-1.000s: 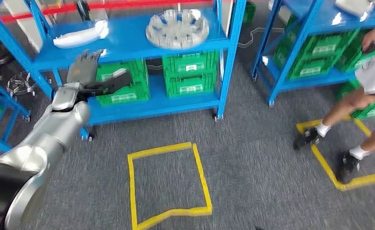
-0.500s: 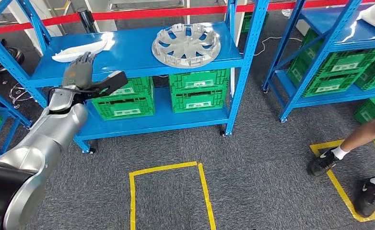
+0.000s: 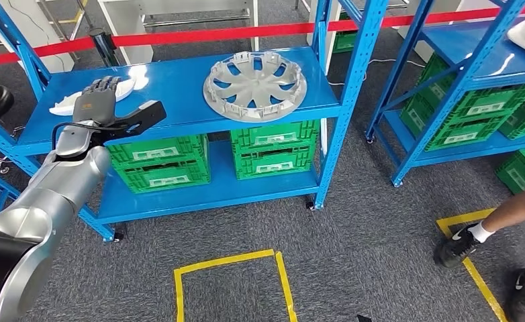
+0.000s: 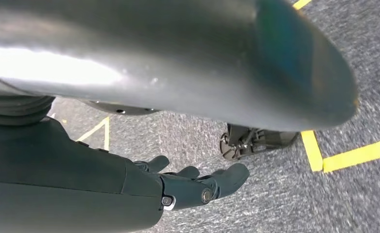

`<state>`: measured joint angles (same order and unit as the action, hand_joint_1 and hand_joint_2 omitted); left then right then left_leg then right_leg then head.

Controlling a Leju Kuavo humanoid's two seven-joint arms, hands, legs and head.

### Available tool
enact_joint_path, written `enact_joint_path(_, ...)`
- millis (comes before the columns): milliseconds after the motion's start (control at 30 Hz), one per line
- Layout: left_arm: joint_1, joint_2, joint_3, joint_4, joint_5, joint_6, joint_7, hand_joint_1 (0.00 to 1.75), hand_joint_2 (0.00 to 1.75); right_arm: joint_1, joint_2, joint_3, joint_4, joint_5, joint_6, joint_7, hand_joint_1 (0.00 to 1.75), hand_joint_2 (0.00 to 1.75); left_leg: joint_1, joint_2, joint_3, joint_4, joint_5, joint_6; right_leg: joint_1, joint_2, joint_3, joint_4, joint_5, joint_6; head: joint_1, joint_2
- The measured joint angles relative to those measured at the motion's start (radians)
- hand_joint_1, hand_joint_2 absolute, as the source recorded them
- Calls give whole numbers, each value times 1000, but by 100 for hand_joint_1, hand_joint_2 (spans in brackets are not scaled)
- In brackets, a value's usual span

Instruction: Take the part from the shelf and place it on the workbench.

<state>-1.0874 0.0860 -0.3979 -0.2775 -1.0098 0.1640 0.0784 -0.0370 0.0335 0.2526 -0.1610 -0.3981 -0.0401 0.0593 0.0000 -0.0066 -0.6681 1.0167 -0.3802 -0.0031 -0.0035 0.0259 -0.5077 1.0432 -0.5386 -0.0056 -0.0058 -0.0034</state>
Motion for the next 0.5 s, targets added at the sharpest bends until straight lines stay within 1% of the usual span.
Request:
enact_joint_path(33, -2, 0, 0, -2, -1, 0, 3, 0, 0, -1, 0, 0, 0, 1, 0, 1, 0, 0, 2, -1, 9, -3, -4, 7, 0, -3, -15, 32, 13, 4, 0, 0)
enact_joint_path(67, -4, -1, 0, -4, -2, 0, 5, 0, 0, -2, 0, 0, 0, 3, 0, 3, 0, 0, 2, -1, 19, -6, -11, 14, 0, -7, -44, 79, 22, 8, 1, 0)
enact_joint_path(100, -6, -1, 0, -4, -3, -1, 6, 0, 0, -3, 0, 0, 0, 6, -1, 7, 0, 0, 3, -1, 30, -8, -19, 20, -1, -12, -84, 138, 19, 12, 2, 0)
enact_joint_path(133, -6, -2, 0, -4, -4, -2, 7, 0, 0, -4, 0, 0, 0, 9, -2, 11, 0, 0, 3, -1, 39, -8, -29, 24, -2, -16, -128, 196, -1, 15, 2, 0)
enact_joint_path(167, -6, -3, 0, -4, -6, -4, 8, 0, 0, -4, 0, 0, 0, 11, -2, 16, 0, 0, 3, -2, 48, -9, -39, 26, -2, -18, -170, 243, -34, 18, 2, 0)
enact_joint_path(200, -6, -4, 0, -4, -9, -5, 8, 0, 0, -3, 0, 0, 0, 13, -3, 20, 0, 0, 3, -4, 59, -9, -49, 27, -3, -18, -204, 271, -68, 19, 3, 0)
enact_joint_path(233, -5, -5, 0, -4, -10, -7, 8, 0, 0, -3, 0, 1, 0, 14, -3, 23, 0, 0, 2, -5, 71, -8, -60, 26, -3, -18, -225, 273, -88, 19, 3, 0)
enact_joint_path(267, -5, -5, 0, -4, -11, -7, 8, 0, 0, -2, 0, 1, 0, 14, -3, 23, 0, 0, 2, -6, 85, -8, -72, 25, -2, -19, -231, 244, -81, 18, 3, 0)
enact_joint_path(300, -4, -6, 0, -4, -11, -8, 9, 0, 0, -2, 0, 1, 0, 14, -4, 23, 0, 0, 2, -6, 101, -8, -84, 22, -2, -19, -224, 191, -48, 16, 3, 0)
enact_joint_path(367, -4, -8, 0, -3, -11, -9, 10, 0, 0, -1, 0, 1, 0, 14, -4, 25, 0, 0, 1, -6, 127, -5, -110, 15, 1, -22, -195, 56, 71, 8, 4, 0)
enact_joint_path(400, -5, -9, 0, -2, -12, -11, 12, 0, 0, 0, 0, 1, 0, 14, -4, 27, 0, 0, 0, -6, 135, -5, -121, 10, 2, -23, -185, 11, 114, 3, 4, 0)
enact_joint_path(433, -6, -9, 0, -2, -12, -14, 16, 0, 0, 0, 0, 1, 1, 14, -4, 29, 0, 0, -1, -7, 142, -5, -128, 4, 4, -23, -179, -15, 141, -4, 4, 0)
enact_joint_path(467, -6, -8, 0, -1, -13, -17, 20, 0, 0, -1, 0, 1, 1, 14, -3, 30, 0, 0, -2, -9, 147, -3, -130, -3, 6, -23, -175, -23, 145, -10, 4, 0)
enact_joint_path(500, -7, -7, 0, -2, -14, -22, 26, 0, 0, -2, 1, 1, 1, 14, -3, 31, 0, 0, -3, -10, 149, -1, -130, -9, 5, -23, -166, -25, 142, -18, 4, 0)
